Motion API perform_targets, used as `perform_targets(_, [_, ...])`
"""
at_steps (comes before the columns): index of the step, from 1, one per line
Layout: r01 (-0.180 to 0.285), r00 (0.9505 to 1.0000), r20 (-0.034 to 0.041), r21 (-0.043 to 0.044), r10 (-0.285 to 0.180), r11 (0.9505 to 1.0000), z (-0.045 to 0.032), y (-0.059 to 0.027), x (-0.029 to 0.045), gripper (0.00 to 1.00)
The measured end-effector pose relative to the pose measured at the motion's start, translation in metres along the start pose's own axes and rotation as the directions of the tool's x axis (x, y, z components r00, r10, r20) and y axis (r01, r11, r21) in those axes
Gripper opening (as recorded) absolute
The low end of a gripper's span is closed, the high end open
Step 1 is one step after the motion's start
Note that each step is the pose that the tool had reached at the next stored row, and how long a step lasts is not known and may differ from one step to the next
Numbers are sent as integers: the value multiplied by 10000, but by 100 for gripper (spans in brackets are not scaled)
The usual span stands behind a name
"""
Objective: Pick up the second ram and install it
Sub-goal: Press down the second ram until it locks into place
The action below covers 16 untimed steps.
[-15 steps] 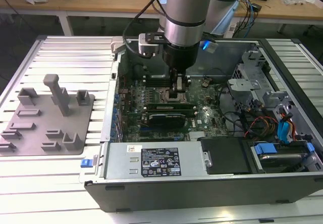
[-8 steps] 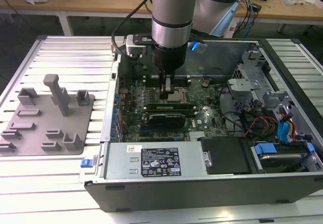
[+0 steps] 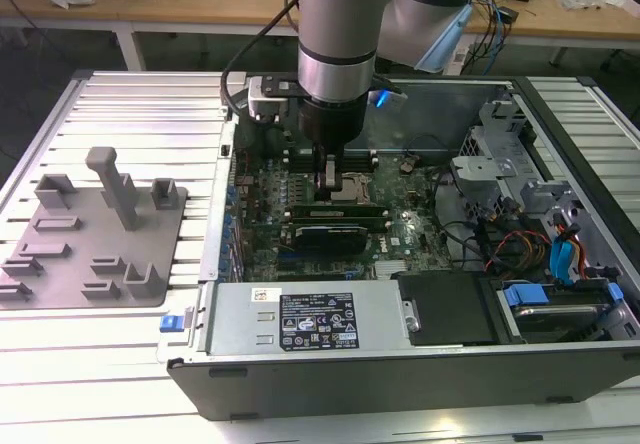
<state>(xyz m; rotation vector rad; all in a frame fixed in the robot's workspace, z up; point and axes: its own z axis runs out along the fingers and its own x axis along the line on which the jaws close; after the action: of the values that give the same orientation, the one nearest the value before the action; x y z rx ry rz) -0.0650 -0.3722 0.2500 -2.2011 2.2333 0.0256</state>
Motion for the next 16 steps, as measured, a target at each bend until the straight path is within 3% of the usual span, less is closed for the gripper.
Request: perform_targets(16, [0,10000,-1,3,0,10000,157,6,1,8])
